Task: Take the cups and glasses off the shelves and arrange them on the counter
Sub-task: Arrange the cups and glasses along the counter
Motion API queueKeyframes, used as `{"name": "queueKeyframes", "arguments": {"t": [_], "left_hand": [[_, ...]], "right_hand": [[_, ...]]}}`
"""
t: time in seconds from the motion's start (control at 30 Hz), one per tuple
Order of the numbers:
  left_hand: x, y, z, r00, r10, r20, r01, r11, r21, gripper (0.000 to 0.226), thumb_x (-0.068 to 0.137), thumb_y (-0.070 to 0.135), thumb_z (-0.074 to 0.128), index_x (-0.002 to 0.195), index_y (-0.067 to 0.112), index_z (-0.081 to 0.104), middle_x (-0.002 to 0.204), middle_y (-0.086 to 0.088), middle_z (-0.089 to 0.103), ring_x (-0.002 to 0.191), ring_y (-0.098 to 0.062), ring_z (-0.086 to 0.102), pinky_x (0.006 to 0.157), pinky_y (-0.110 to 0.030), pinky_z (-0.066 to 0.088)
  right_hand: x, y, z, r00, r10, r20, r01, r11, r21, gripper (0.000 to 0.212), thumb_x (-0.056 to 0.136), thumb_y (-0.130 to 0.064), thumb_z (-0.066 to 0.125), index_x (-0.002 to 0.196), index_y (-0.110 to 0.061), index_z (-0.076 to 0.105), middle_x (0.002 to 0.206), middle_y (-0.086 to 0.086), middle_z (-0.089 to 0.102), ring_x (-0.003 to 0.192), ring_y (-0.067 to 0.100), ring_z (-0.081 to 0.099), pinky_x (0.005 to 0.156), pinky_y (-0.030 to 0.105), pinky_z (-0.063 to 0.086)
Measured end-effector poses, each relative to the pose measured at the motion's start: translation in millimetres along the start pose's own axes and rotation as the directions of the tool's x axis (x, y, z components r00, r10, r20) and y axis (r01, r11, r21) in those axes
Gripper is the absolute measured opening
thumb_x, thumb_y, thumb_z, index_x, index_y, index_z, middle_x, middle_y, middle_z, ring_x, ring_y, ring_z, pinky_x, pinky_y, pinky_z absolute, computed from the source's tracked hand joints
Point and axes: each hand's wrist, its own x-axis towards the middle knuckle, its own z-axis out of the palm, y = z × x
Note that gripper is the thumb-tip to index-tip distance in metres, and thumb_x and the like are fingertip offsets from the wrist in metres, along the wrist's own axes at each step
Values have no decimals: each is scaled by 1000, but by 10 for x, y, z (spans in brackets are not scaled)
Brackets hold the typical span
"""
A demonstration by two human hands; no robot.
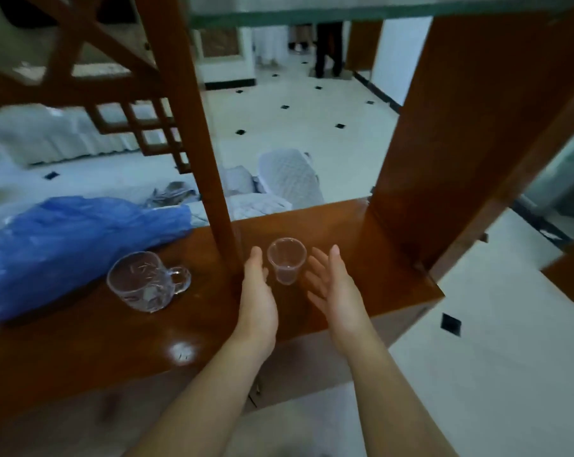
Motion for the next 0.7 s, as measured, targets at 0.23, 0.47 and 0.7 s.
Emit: {"name": "queueKeyframes", "arguments": {"t": [0.23, 0.47, 0.7], "left_hand": [[83, -193, 184, 997, 32, -63, -37, 995, -91, 60, 107, 57, 26, 156, 26, 40, 161, 6, 45, 150, -12, 37, 127, -38, 18], [33, -293, 245, 996, 40, -84, -47, 994, -94, 60, 105, 62, 24, 153, 33, 44, 158, 9, 50, 147, -10, 40, 127, -42, 21], [-96, -320, 136, 995, 49, -89, -55, 996, -69, 59, 106, 61, 23, 154, 34, 44, 155, 10, 53, 145, -10, 43, 123, -39, 27]], "right_hand": [[298, -5, -155, 981, 40, 190, -34, 999, -36, 63, 103, -68, 26, 153, -37, 46, 151, -11, 57, 140, 11, 50, 123, 46, 32], [389, 12, -228, 968, 41, 246, -26, 998, -66, 51, 104, -67, 24, 144, -48, 51, 129, -25, 62, 132, 4, 53, 118, 44, 36], [252, 37, -175, 970, 37, 239, -24, 998, -60, 52, 105, -65, 24, 144, -45, 52, 127, -23, 64, 128, 4, 55, 116, 45, 39]]}}
